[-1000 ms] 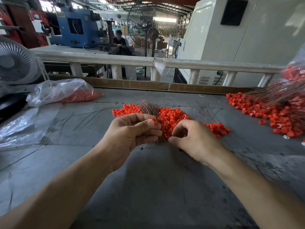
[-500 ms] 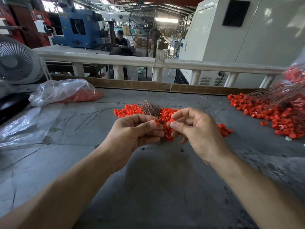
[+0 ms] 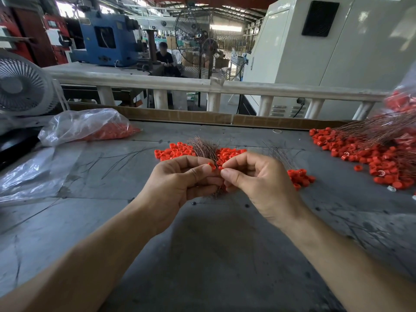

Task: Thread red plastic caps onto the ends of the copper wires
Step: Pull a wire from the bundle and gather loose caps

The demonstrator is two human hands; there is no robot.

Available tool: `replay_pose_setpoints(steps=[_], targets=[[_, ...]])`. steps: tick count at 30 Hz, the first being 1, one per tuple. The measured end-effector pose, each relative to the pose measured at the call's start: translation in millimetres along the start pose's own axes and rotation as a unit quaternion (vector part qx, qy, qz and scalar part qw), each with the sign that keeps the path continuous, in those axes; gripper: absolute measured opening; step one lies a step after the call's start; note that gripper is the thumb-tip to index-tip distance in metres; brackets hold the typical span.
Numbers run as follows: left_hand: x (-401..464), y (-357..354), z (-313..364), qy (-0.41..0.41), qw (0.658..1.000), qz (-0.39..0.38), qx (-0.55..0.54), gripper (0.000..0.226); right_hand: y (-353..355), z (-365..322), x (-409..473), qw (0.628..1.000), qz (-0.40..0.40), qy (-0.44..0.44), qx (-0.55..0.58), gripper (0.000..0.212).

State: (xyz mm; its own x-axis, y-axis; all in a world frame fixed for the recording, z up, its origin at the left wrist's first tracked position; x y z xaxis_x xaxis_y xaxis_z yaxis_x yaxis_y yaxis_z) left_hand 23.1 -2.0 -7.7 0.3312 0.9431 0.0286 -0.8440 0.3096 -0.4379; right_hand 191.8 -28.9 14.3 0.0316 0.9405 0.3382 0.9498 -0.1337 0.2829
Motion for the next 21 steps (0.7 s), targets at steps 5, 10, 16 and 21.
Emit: replay_pose_setpoints(steps=[5, 10, 16, 21], targets=[[-1, -3, 1, -0.016, 1.0, -0.006, 0.013, 0.032, 1, 2, 2, 1.0, 0.016, -0.011, 0.015, 0.004], [-2, -5, 3, -0.05, 0.997, -0.01, 0.059, 0.033, 1, -8, -3, 0.993, 0.053, 0.061, -0.089, 0.008], [-2, -6, 5, -0.09, 0.99, -0.009, 0.107, 0.027, -2, -18, -7, 0.98, 0.055, 0.121, -0.146, 0.008], [-3, -8, 7, -0.121, 0.981, -0.004, 0.149, 0.028, -2, -22, -7, 0.975, 0.047, 0.139, -0.169, 0.008]])
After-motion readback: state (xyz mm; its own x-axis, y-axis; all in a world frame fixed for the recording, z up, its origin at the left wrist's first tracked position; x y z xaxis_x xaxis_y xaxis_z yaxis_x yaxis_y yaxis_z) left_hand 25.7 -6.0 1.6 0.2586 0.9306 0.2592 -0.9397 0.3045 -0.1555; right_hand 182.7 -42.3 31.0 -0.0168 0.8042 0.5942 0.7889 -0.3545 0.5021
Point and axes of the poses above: each hand's wrist, its own x-axis towards the middle knuckle, its own y-axis out of the back of the hand, z = x × y, the point moved 5 cm from there along x, towards the middle knuckle, and after that the axes turned 3 degrees about -x, right-handed, at the moved point
